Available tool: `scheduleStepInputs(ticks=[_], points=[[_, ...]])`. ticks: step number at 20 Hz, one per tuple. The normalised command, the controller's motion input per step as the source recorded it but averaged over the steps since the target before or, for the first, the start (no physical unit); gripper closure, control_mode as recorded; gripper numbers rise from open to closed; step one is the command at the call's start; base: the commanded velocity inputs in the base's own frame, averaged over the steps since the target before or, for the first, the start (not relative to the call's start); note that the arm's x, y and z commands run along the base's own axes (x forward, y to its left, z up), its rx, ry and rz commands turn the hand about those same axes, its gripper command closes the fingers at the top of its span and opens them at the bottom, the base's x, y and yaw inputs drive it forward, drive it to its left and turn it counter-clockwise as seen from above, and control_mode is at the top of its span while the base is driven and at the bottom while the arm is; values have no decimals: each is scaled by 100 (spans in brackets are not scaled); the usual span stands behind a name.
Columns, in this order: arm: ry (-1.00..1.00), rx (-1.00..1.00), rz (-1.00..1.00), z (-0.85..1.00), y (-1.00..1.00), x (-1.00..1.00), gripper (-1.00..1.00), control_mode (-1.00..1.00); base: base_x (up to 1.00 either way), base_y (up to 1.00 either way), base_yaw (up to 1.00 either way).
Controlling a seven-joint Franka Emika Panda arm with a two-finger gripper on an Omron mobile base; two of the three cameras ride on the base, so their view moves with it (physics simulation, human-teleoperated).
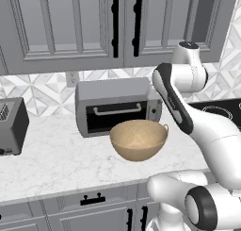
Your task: Open the cabinet, pick up the bread from the cabinet and place it in the basket. Then move the basket to the dining counter.
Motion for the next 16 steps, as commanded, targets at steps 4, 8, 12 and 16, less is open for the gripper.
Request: scheduleStepInputs(ticks=[4, 8, 12, 16], points=[[-1, 0, 0, -1, 0, -4, -100, -100, 0, 0, 0], [-10, -2, 0, 5, 13, -12, -100, -100, 0, 0, 0], [-23, -9, 0, 25, 45, -1, -100, -100, 0, 0, 0], [-17, -2, 0, 56, 40, 0, -100, -100, 0, 0, 0]])
